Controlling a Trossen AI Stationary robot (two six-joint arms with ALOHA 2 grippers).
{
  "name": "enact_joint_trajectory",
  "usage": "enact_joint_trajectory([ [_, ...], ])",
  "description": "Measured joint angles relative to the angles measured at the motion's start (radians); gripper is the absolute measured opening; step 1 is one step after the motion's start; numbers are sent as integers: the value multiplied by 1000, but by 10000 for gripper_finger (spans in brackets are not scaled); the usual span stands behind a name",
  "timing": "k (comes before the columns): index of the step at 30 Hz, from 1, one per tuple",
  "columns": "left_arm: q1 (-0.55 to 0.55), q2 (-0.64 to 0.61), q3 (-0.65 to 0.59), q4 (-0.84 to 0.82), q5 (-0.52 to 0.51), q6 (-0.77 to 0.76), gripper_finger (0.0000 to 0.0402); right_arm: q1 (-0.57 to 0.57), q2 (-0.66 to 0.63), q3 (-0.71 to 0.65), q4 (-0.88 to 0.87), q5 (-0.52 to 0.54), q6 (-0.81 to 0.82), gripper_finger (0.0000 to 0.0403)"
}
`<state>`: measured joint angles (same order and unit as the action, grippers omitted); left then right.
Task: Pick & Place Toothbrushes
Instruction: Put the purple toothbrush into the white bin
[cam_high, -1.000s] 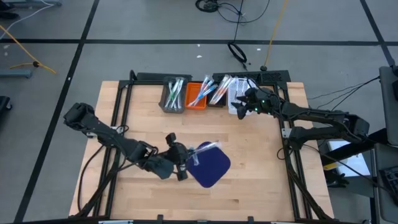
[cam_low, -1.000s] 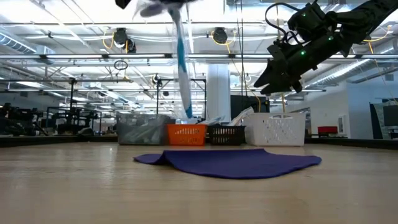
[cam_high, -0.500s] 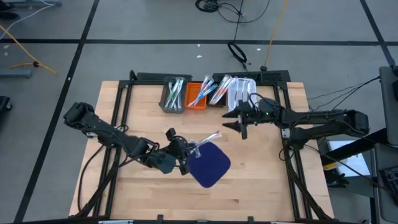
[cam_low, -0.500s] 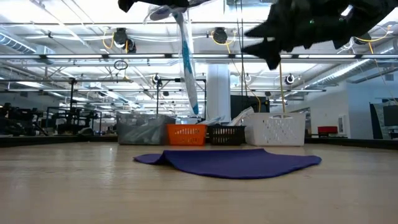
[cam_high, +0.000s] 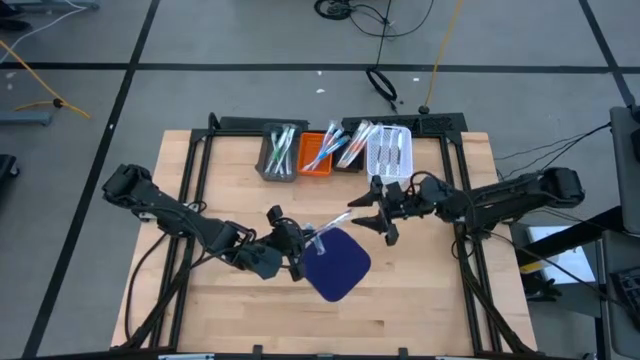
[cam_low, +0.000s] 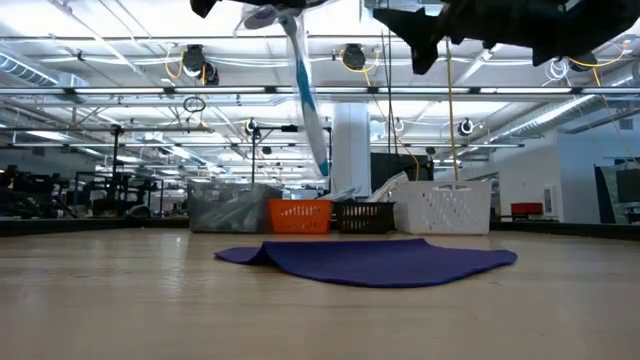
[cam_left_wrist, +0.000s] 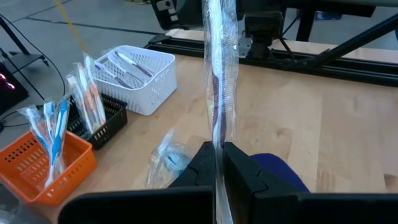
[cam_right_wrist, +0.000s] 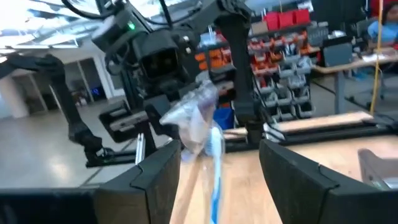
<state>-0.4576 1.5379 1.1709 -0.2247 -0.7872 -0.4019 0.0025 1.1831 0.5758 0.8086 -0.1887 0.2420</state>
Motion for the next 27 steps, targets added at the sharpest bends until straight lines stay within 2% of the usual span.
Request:
enact_joint_trajectory([
  [10,0,0,0,-1,0,2,8,53,180,0,349,5,2,210],
  [15,0,0,0,-1,0,1,6,66,228,0,409,26,1,200],
  [20,0,0,0,-2,0,0,13,66,246,0,446,79,8,138],
  [25,0,0,0,-10,0,4,30,66,246,0,447,80,-14,24],
  [27,1,0,0,-12,1,4,34,69,245,0,442,81,-22,17],
])
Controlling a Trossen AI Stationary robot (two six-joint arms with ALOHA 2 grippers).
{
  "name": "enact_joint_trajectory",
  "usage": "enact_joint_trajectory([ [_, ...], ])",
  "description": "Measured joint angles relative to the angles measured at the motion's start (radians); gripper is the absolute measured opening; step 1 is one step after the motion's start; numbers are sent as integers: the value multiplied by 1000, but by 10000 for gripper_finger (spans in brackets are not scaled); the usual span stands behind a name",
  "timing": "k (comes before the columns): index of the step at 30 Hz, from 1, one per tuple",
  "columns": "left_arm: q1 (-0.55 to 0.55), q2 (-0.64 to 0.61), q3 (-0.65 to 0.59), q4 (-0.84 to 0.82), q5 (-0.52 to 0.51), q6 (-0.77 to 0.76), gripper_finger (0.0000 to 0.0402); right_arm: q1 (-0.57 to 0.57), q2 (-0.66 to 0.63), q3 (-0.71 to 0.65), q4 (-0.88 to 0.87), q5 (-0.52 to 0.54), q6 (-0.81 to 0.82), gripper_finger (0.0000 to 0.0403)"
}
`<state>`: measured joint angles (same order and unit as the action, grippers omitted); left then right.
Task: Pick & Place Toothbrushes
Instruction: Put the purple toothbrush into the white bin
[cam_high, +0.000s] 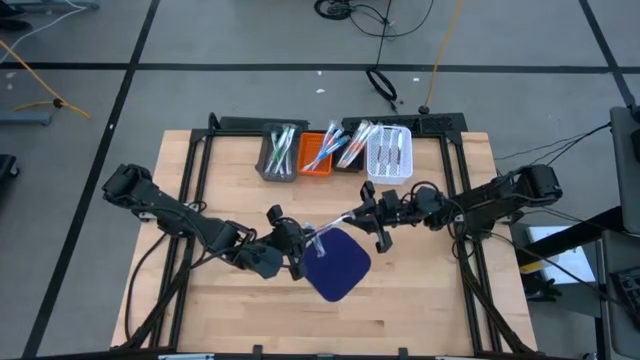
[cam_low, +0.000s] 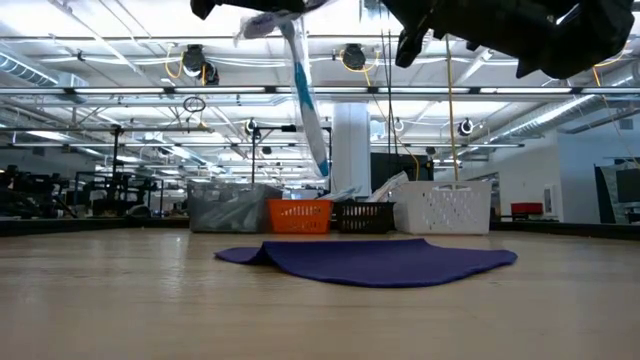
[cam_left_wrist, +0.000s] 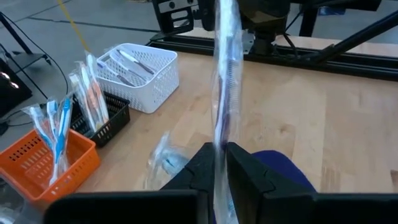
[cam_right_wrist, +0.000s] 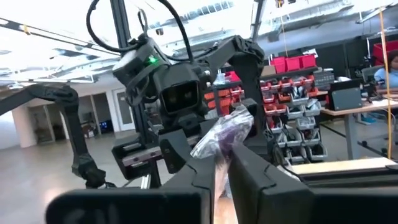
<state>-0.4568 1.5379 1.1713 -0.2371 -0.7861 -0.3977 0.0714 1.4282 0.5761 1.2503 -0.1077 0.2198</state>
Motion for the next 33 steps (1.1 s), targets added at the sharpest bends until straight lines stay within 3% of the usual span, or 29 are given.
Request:
enact_joint_trajectory([
  [13,-19,0,0,-21,0,10,37,-1,-72,0,-116,1,3,15],
  [20,-38,0,1,-68,0,18,37,-10,-209,0,-357,13,-4,15],
  [33,-49,0,1,-137,2,-15,37,-128,-512,0,-809,248,-7,15],
])
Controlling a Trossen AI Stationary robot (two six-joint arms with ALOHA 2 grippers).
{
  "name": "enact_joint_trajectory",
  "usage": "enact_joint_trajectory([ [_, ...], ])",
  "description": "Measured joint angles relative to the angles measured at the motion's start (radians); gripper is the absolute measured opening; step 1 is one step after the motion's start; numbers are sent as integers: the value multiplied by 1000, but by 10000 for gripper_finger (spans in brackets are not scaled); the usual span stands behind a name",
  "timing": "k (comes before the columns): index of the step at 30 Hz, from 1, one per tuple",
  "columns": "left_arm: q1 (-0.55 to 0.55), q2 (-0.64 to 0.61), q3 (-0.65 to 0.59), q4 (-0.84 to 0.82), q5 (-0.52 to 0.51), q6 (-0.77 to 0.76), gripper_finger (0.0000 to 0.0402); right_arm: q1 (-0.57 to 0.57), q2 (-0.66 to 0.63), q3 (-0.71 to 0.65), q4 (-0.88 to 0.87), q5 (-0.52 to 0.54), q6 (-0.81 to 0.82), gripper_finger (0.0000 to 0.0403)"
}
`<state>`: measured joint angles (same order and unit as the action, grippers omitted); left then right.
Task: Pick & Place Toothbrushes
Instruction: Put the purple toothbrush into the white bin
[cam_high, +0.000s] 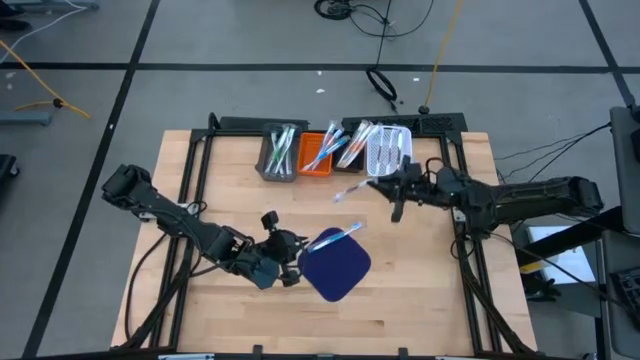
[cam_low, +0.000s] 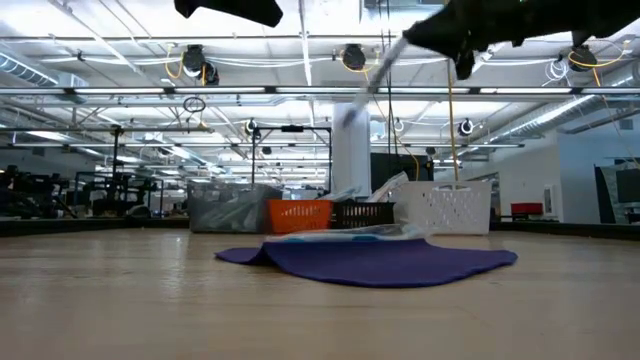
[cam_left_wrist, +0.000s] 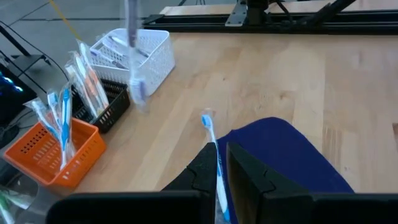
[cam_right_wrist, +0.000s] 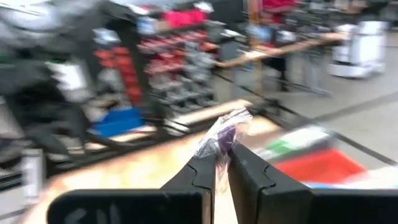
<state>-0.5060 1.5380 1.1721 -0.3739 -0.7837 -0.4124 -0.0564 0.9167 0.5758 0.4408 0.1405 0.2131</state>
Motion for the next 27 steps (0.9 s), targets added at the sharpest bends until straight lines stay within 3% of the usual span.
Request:
enact_joint_trajectory([
  [5,0,0,0,0,0,0,37,-75,-52,0,-131,96,10,15],
  [9,1,0,0,0,0,0,37,-167,-68,0,-174,99,40,15],
  [27,1,0,0,3,0,-3,37,-520,-98,0,-284,-15,116,15],
])
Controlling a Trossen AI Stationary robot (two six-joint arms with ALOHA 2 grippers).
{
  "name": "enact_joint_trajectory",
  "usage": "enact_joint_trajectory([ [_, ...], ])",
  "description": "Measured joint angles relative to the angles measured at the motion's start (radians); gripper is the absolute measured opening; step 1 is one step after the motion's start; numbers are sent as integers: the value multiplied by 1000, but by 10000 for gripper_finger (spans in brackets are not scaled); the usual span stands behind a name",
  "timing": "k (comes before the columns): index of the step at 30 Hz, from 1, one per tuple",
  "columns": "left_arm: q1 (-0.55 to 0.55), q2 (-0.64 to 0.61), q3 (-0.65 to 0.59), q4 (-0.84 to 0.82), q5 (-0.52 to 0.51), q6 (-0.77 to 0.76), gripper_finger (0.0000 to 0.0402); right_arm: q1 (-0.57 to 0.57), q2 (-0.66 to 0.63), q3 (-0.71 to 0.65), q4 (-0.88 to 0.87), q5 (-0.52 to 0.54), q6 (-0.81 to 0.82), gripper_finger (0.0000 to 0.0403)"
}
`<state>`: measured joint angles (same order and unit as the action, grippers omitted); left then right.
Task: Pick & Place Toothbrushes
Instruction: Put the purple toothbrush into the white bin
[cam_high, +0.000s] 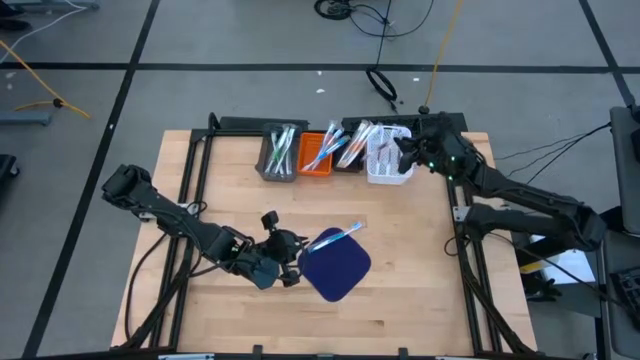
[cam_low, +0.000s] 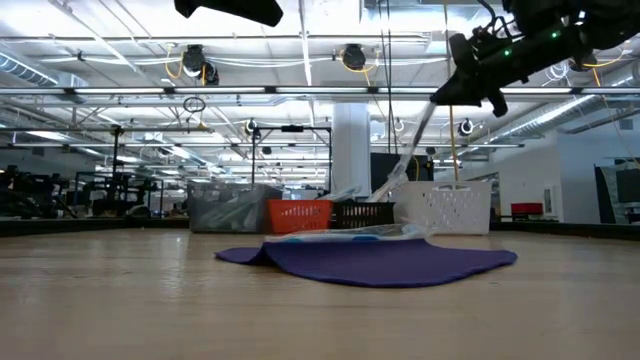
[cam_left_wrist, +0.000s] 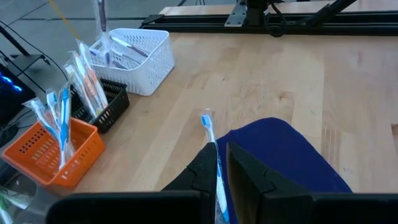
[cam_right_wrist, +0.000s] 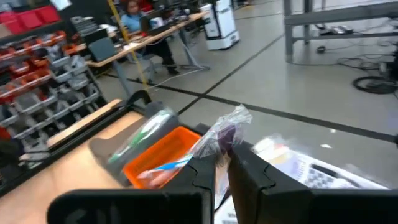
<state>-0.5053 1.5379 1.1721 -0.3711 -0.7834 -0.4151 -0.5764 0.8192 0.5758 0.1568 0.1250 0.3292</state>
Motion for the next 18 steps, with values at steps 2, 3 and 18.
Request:
enact_joint_trajectory([
  [2,0,0,0,0,0,0,37,-32,-14,0,-15,-18,4,15],
  [3,0,0,0,1,0,0,37,-48,-20,0,-19,-33,10,15],
  [18,1,0,0,0,0,-2,37,-216,-46,112,-333,-181,17,14],
])
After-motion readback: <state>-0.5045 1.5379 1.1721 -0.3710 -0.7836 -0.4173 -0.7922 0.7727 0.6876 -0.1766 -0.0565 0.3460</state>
